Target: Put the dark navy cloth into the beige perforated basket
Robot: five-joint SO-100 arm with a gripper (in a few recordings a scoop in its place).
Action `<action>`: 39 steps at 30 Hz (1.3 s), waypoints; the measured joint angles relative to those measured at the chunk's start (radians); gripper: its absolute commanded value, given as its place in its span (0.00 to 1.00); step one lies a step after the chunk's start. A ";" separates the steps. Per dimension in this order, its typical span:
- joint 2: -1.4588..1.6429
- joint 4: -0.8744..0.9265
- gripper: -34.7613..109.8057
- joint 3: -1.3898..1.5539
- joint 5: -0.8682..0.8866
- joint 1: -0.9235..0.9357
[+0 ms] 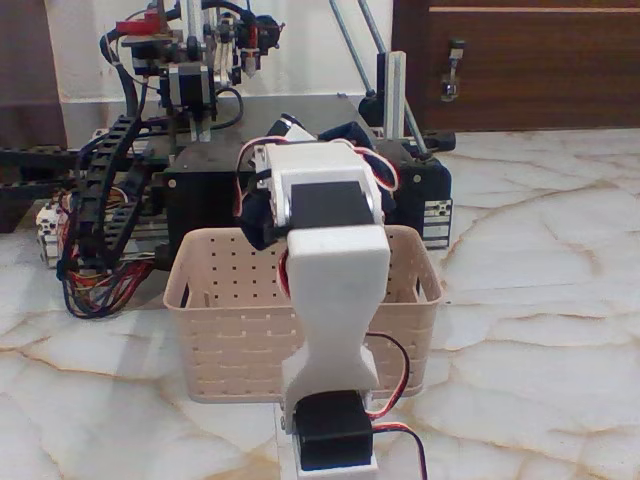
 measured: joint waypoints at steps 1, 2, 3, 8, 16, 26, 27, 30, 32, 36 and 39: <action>-0.041 0.054 0.24 -0.058 0.023 0.000; -0.043 0.061 0.24 -0.066 0.025 0.002; -0.095 0.097 0.24 -0.132 0.078 0.002; -0.333 0.202 0.24 -0.400 0.236 0.012; -0.646 0.440 0.24 -0.799 0.390 0.015; -0.663 0.502 0.30 -0.824 0.443 0.037; -0.663 0.520 0.30 -0.824 0.465 0.037; -0.663 0.561 0.30 -0.825 0.485 0.037; -0.661 0.736 0.30 -0.825 0.485 0.037; -0.661 0.721 0.29 -0.825 0.494 0.040; -0.614 0.563 0.29 -0.801 0.495 0.043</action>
